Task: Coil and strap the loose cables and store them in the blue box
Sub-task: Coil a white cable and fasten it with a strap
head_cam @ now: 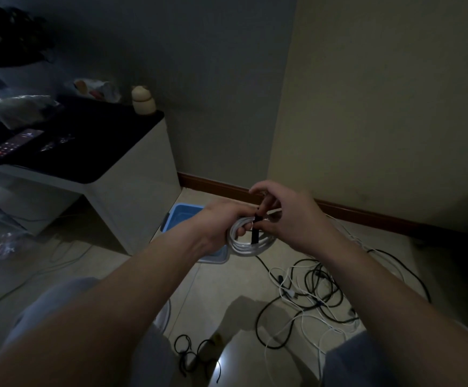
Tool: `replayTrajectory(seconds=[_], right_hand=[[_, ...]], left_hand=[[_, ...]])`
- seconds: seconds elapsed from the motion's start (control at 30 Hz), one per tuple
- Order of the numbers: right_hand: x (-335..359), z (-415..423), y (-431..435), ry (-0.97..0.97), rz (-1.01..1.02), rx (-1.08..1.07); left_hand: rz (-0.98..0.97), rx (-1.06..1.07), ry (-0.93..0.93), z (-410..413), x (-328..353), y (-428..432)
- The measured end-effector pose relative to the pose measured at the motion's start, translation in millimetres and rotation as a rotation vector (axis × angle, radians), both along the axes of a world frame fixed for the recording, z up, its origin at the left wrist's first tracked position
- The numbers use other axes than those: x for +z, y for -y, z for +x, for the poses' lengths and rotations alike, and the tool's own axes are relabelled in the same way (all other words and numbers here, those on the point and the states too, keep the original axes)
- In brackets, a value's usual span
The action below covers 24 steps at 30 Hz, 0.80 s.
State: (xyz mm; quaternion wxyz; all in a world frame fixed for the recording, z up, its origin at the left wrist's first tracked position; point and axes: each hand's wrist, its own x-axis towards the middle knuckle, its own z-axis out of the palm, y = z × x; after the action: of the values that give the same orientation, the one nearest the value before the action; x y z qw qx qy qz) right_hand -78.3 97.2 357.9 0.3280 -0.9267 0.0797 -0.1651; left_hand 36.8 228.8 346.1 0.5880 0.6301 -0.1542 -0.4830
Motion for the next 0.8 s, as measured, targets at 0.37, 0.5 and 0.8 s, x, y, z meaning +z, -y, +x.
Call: replayTrajectory(seconds=[0.37,0.5,0.8], right_hand=[[0,-3,-7,0.041,-0.061,-0.009],[0,-2,-9,0.043,-0.057,-0.001],[-1,-3,-14,0.081,-0.07,-0.008]], left_hand=[[0.005,0.061,-0.198,-1,5,-6],[0.016,0.094,-0.237,-3,9,-7],[0.039,0.121,-0.153,8,-2,-9]])
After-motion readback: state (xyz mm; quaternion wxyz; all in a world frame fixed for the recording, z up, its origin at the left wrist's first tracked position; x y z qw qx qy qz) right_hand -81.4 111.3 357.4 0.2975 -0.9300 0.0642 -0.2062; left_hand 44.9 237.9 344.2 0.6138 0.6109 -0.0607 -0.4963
